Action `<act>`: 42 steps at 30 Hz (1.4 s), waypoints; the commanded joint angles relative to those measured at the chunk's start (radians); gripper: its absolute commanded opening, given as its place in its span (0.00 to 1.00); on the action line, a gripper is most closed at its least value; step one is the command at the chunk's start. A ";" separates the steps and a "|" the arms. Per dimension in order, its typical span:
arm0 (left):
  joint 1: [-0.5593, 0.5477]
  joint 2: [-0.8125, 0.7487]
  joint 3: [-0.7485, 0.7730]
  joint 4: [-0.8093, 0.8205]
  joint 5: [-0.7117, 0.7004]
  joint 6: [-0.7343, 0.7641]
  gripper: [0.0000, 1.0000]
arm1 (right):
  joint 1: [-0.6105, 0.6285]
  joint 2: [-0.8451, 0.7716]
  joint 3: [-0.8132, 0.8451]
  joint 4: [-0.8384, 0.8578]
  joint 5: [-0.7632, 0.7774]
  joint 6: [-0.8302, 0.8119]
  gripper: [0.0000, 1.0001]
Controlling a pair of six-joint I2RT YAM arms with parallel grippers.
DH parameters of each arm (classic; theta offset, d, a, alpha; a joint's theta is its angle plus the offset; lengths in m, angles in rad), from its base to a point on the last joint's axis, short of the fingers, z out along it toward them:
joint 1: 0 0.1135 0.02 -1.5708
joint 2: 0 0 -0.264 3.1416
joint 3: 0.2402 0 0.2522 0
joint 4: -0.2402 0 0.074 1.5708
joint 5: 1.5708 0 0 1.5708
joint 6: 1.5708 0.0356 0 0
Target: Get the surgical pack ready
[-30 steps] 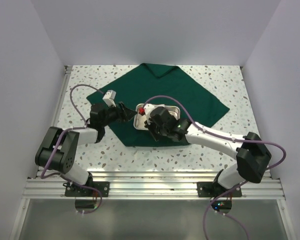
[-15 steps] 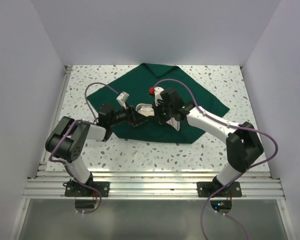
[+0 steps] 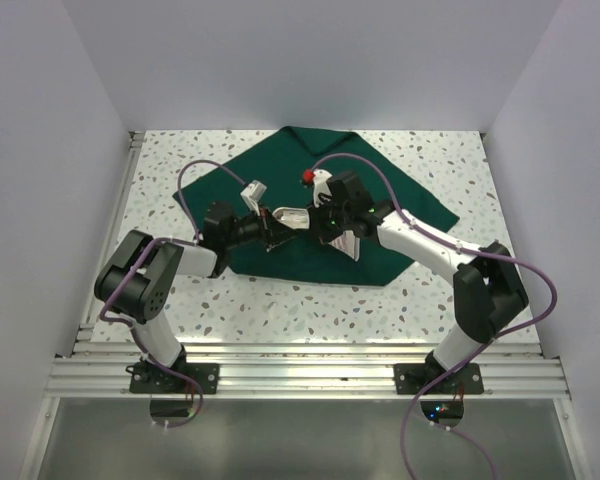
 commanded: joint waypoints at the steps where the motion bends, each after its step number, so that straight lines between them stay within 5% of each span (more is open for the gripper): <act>1: -0.007 0.012 0.033 -0.011 -0.004 0.040 0.01 | -0.014 -0.022 0.038 0.053 -0.031 0.022 0.06; 4: -0.007 0.011 0.034 -0.021 -0.009 0.041 0.00 | -0.026 -0.049 0.015 0.095 -0.042 0.037 0.27; 6: -0.007 0.011 0.037 -0.030 -0.015 0.044 0.00 | -0.032 -0.074 -0.015 0.147 -0.060 0.046 0.50; 11: -0.008 0.011 0.039 -0.038 -0.018 0.049 0.00 | -0.057 -0.085 -0.062 0.227 -0.103 0.061 0.68; 20: -0.007 -0.006 0.036 -0.041 -0.018 0.054 0.00 | -0.070 -0.029 -0.037 0.215 -0.094 0.060 0.49; 29: -0.008 -0.012 0.034 -0.044 -0.016 0.055 0.00 | -0.072 -0.002 -0.029 0.214 -0.105 0.051 0.50; 35: -0.007 -0.019 0.031 -0.044 -0.015 0.055 0.00 | -0.072 0.013 -0.017 0.220 -0.102 0.054 0.40; 38: -0.007 -0.023 0.030 -0.044 -0.015 0.058 0.00 | -0.074 0.027 -0.005 0.220 -0.097 0.060 0.33; 42: -0.008 -0.023 0.031 -0.047 -0.018 0.061 0.00 | -0.075 0.043 0.013 0.221 -0.083 0.074 0.06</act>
